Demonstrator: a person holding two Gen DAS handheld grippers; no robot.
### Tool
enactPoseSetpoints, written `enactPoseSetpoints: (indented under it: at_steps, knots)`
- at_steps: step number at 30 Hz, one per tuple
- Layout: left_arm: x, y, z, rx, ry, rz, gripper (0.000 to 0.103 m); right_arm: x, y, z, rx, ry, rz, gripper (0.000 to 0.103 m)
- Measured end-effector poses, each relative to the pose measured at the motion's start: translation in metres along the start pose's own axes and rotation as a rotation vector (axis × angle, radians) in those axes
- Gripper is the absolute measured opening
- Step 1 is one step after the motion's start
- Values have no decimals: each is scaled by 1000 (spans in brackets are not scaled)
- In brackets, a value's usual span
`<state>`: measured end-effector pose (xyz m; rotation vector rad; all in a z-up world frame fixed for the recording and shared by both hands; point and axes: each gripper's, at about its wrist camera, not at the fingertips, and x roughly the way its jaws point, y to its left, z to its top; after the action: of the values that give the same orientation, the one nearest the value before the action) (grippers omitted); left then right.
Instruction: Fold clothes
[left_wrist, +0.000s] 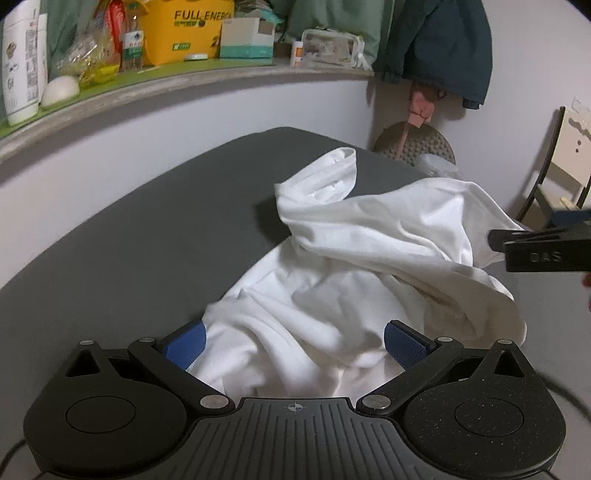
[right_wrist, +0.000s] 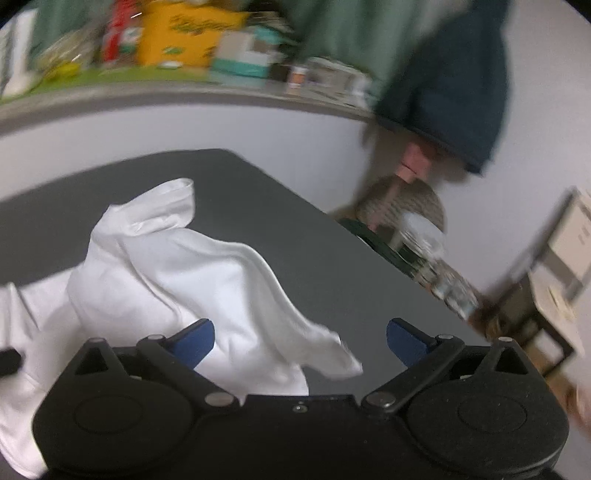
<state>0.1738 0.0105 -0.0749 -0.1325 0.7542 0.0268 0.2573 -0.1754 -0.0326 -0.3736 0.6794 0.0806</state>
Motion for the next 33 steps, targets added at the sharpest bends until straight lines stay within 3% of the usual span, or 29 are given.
enactPoseSetpoints:
  at_steps: [2, 5, 8, 9, 10, 13, 16, 24, 27, 30, 33]
  knots:
    - [3, 2, 1, -27, -2, -47, 103, 13, -1, 5, -41, 21, 36, 96]
    - [9, 4, 2, -75, -4, -85, 103, 33, -2, 12, -49, 81, 67, 76]
    - [15, 3, 0, -72, -4, -66, 103, 39, 2, 13, -29, 98, 89, 39]
    - [16, 3, 0, -74, -3, -61, 103, 40, 2, 13, -14, 99, 97, 15]
    - [17, 4, 0, -78, -2, -55, 103, 36, -1, 11, 27, 90, 108, 3]
    - [18, 11, 0, -125, -3, -45, 103, 12, -15, 2, 179, 11, 141, 2]
    - [18, 18, 1, -176, -2, -55, 103, -33, -42, -15, 362, -89, 72, 2]
    - [3, 16, 2, -179, -29, -103, 103, -172, -143, -82, 578, -269, -340, 2]
    - [-5, 12, 2, -163, -27, -132, 103, -237, -174, -131, 717, -328, -499, 2]
    - [-12, 7, 2, -143, -8, -172, 103, -296, -185, -191, 858, -341, -672, 2]
    - [-18, 1, 2, -114, 5, -203, 103, -324, -189, -253, 954, -234, -805, 2]
